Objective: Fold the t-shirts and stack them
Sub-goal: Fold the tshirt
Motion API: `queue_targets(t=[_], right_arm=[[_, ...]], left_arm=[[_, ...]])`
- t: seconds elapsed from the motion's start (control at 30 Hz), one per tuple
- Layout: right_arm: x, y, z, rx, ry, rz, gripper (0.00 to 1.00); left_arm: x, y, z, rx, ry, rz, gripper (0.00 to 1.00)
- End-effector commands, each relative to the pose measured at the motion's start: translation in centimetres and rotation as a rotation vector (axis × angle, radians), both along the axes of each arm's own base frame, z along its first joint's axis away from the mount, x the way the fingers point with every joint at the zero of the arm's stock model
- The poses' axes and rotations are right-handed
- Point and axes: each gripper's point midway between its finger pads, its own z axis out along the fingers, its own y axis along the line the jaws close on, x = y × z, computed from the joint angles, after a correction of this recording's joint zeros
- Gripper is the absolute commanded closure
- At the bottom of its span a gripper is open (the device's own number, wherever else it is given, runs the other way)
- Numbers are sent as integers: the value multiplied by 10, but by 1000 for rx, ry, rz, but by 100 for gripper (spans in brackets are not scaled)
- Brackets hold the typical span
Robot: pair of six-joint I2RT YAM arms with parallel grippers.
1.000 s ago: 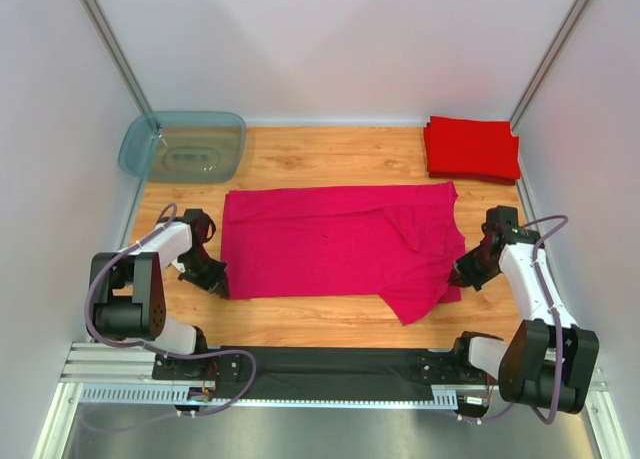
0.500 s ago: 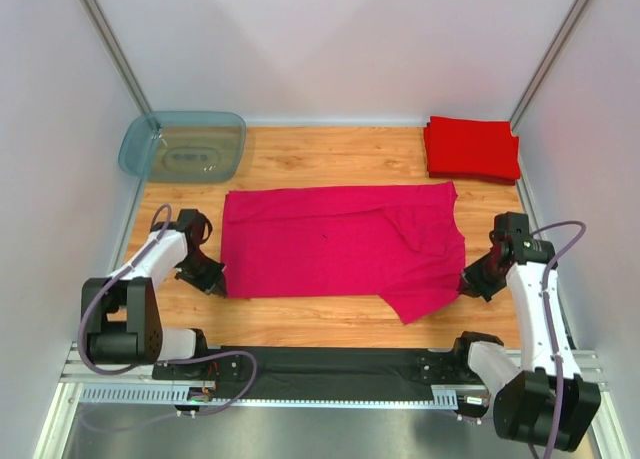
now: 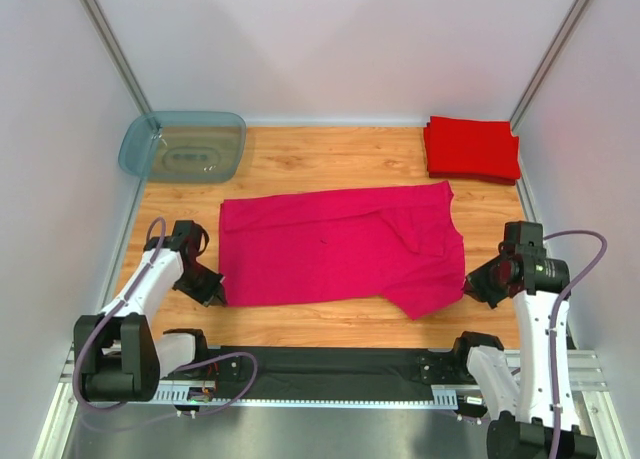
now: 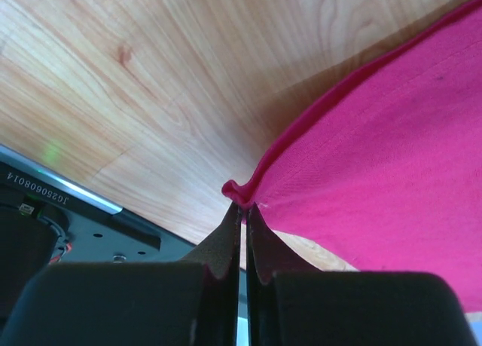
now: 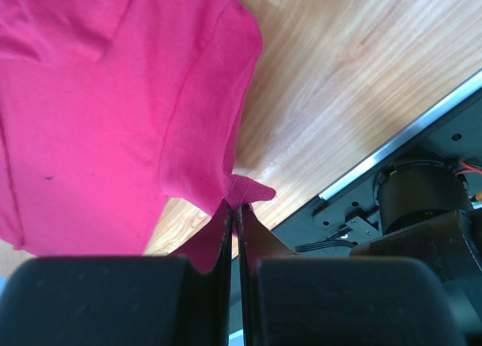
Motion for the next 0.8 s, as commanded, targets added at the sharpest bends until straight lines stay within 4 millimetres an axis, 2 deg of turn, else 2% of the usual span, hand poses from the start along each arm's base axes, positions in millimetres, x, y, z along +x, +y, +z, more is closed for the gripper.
queue_targets(t=[0.0,0.13,0.27,0.33,0.47,0.63,0.77], right_arm=[[-4,5,12,21,-21,-6,100],[25,6,15,49,-58,-7,100],[59,2,23,51,-95,15,100],[84,-1,29,41,-124,41,100],[115,-6,37,30,-147,86,100],[164,-12,46,28,-165,124,100],[193,-16,51,23,-170,168,100]], left_arm=[[-2,-4,6,-32,-17,-26,100],[28,-4,15,-32,-87,-62,100],[42,-1,19,-18,-44,-73,100],[51,1,18,-8,-36,-69,100],[69,2,24,-2,-53,-64,100],[101,3,30,-1,-41,-67,100],[125,8,28,25,-15,-62,100]])
